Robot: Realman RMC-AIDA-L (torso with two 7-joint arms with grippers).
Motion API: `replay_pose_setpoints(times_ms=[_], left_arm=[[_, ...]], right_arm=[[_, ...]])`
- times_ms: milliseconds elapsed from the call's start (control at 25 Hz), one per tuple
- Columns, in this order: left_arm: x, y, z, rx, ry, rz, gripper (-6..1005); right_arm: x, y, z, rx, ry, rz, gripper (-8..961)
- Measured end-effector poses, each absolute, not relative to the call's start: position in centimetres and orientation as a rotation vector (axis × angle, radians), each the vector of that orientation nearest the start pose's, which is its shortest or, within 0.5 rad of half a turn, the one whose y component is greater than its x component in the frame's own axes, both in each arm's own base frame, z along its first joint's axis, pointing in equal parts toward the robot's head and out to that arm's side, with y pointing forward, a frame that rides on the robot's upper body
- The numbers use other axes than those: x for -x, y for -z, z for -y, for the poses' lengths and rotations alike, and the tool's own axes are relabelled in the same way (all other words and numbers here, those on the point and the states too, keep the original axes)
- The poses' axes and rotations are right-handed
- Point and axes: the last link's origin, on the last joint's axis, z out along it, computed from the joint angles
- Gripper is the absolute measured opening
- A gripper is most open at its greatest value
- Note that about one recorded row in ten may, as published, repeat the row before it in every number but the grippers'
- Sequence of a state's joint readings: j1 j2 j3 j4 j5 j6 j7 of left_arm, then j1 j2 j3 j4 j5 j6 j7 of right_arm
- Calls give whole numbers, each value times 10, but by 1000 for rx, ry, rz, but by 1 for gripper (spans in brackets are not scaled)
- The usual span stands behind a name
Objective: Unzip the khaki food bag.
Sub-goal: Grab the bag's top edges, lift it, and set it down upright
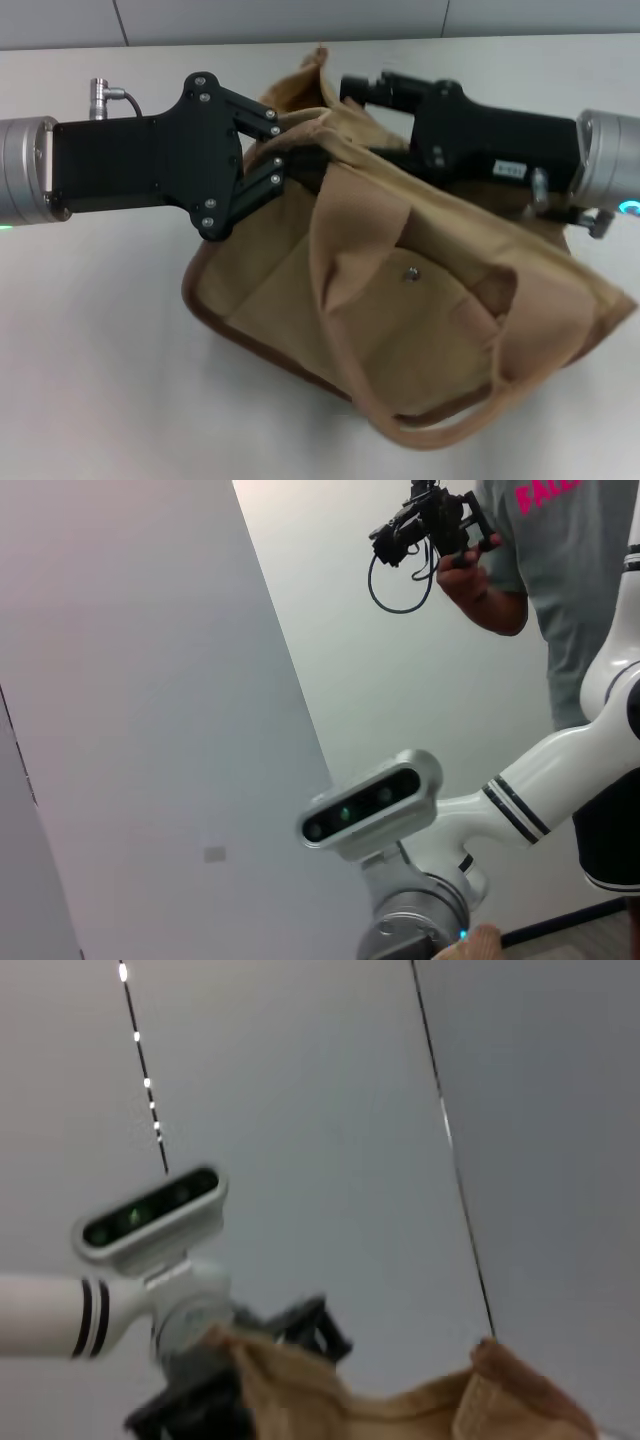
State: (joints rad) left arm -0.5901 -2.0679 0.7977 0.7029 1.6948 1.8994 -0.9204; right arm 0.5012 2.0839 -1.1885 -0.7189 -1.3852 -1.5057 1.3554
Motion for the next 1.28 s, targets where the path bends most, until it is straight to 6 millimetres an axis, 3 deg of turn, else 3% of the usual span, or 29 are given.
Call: replay_pose_setpoints(times_ms=[360, 720, 960, 1280], left_arm=[[184, -27, -320, 2695, 1122, -400, 34], [184, -28, -322, 2679, 1122, -395, 35], [183, -27, -323, 2685, 1118, -401, 36], [182, -27, -323, 2684, 1119, -409, 36]], right_arm=[[-201, 8, -311, 2720, -1145, -441, 824], [-223, -9, -292, 2589, -1283, -463, 823], [-215, -14, -308, 2426, -1400, -398, 823], [-194, 6, -333, 2496, -1295, -380, 823]])
